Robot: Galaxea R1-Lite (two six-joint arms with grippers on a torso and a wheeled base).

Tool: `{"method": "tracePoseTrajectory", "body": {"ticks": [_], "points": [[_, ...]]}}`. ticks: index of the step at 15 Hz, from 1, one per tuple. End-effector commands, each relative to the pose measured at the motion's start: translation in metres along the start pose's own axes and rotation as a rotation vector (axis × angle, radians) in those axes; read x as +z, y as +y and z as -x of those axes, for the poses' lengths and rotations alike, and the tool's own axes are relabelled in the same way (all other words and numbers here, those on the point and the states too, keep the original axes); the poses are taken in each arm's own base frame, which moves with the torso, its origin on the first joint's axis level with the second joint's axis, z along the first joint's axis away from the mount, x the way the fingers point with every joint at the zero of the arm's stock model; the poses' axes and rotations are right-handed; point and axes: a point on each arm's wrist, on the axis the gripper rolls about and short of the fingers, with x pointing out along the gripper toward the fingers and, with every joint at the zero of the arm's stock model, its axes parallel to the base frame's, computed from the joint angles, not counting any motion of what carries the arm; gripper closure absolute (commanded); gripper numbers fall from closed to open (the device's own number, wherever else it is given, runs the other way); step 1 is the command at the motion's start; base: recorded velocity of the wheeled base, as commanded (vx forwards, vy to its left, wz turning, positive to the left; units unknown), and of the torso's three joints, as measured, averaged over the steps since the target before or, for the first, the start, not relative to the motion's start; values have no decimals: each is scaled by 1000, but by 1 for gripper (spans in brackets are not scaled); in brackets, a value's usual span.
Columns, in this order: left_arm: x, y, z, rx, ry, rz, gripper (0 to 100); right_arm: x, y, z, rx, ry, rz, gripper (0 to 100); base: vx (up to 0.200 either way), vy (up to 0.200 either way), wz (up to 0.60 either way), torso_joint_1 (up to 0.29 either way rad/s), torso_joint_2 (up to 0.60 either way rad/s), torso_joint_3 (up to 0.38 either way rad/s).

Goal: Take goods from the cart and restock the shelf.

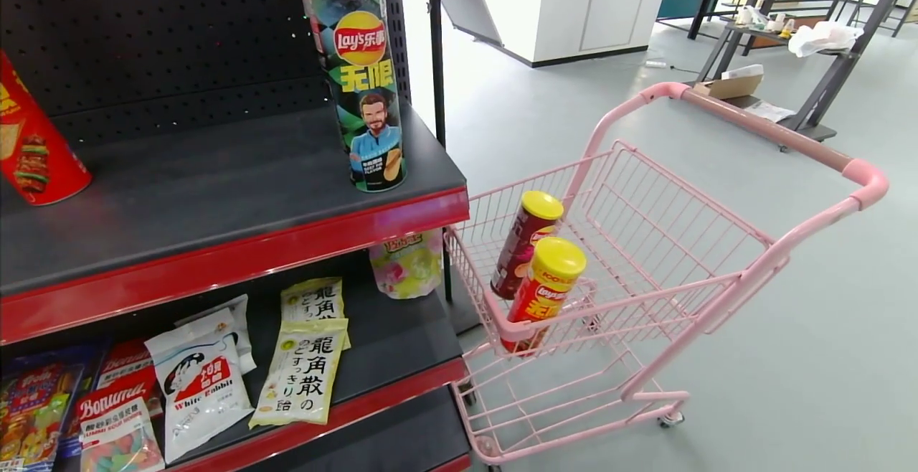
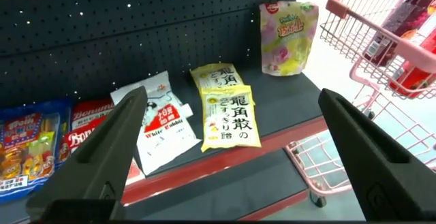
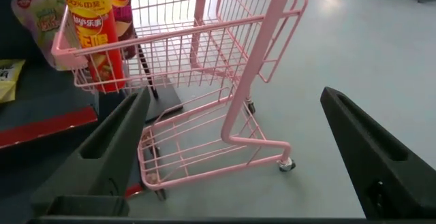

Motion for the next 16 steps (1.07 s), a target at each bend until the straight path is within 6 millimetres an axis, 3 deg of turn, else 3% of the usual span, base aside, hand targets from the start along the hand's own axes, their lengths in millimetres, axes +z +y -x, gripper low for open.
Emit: {"method": "tracePoseTrajectory", "body": {"ticks": [1, 3, 4, 5, 6, 7, 9, 10, 11, 13, 16], "points": [[0, 0, 0, 0, 1, 0, 0, 0, 0, 0, 4, 1, 3, 0, 0, 0, 0, -80, 242, 168], [0, 0, 0, 0, 2, 0, 0, 0, 0, -1, 20, 11, 13, 0, 0, 0, 0, -34, 115, 80], [0, 0, 0, 0, 1, 0, 0, 45, 4, -4, 222, 6, 1, 0, 0, 0, 0, -17, 56, 36], [0, 0, 0, 0, -1, -1, 0, 98, 6, -27, 279, 66, -50, 0, 0, 0, 0, 0, 0, 0], [0, 0, 0, -1, -1, 0, 0, 131, 6, -50, 270, 94, -101, 0, 0, 0, 0, 0, 0, 0], [0, 0, 0, -3, 1, -1, 0, 147, 11, -83, 338, 179, -56, 0, 0, 0, 0, 0, 0, 0], [0, 0, 0, -4, -1, 0, 0, 133, 20, -114, 428, 295, 37, 0, 0, 0, 0, 0, 0, 0], [0, 0, 0, -4, -1, 0, 0, 126, 30, -139, 484, 345, 2, 0, 0, 0, 0, 0, 0, 0], [0, 0, 0, -4, -1, 0, 0, 124, 36, -150, 511, 355, -8, 0, 0, 0, 0, 0, 0, 0], [0, 0, 0, -4, -1, 0, 0, 102, 55, -203, 546, 396, -28, 0, 0, 0, 0, 0, 0, 0], [0, 0, 0, -4, 1, 0, 0, 80, 70, -231, 593, 449, -29, 0, 0, 0, 0, 0, 0, 0]]}}
